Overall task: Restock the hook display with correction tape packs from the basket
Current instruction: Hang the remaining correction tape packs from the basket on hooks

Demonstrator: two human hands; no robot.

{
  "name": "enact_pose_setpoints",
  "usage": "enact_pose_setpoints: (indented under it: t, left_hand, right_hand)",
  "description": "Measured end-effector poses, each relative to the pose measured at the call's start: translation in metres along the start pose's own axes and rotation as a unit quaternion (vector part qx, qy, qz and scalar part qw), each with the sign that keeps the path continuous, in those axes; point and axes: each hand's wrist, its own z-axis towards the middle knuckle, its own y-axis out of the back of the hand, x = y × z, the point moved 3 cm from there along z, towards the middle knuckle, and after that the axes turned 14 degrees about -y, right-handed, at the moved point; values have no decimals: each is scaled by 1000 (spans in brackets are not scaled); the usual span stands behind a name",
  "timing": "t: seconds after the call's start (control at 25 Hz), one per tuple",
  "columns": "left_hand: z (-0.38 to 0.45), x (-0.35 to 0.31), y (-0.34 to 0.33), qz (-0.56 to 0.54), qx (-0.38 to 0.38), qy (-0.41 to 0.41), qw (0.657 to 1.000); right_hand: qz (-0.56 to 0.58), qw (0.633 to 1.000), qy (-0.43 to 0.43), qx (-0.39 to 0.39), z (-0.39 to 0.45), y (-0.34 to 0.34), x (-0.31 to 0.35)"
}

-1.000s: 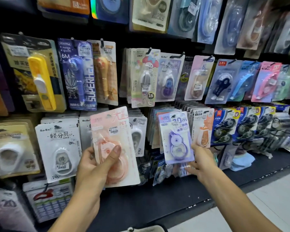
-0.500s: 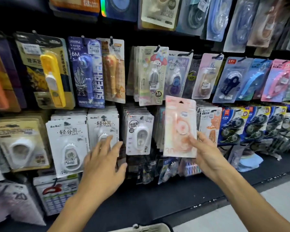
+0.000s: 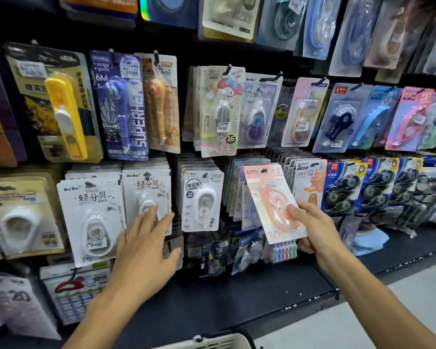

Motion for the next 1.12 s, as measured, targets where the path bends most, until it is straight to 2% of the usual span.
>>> enact_pose_setpoints:
  t: [0.12, 0.2, 0.36, 0.52, 0.6, 0.68, 0.72, 0.8, 0.84, 0.92, 1.04, 1.08, 1.12]
  left_hand:
    - [0, -1, -1, 1, 2, 0, 1000]
    - [-4, 0, -2, 0, 3, 0, 1000]
    - [-11, 15, -5, 23, 10, -4, 1000]
    - [-19, 27, -1, 24, 22, -12, 999]
    - [-28, 27, 4, 12, -7, -31, 999]
    - [-40, 30, 2, -31, -25, -51, 998]
    - [-48, 34, -6, -49, 13, -57, 997]
    - [-69, 44, -35, -65, 167, -56, 982]
    - [-83, 50, -55, -57, 255, -63, 963]
    - [-130, 69, -101, -26, 405, -53, 912]
    - [-218, 100, -166, -31, 535, 21, 844]
    - [-245, 107, -184, -56, 553, 45, 830]
    - [-267, 109, -199, -77, 563, 60, 821]
  right_hand:
    - [-37, 999, -3, -21, 8, -12, -4]
    - [-45, 998, -34, -18, 16, -28, -10]
    - [-48, 992, -89, -73, 43, -63, -12]
    - [19, 986, -152, -69, 68, -91, -17]
    - [44, 974, -213, -60, 69, -101, -36]
    - [24, 968, -238, -81, 65, -109, -63]
    - [-2, 969, -214, -120, 57, -112, -75]
    - [-75, 972, -83, -208, 39, -120, -77]
    - [-122, 972, -20, -200, 26, -129, -75]
    - [-177, 977, 33, -113, -3, -151, -105]
    - [-194, 980, -35, -6, -54, -163, -216]
    - [-251, 964, -83, 38, -75, -161, -261]
    - [-331, 926, -140, 115, -94, -157, -304]
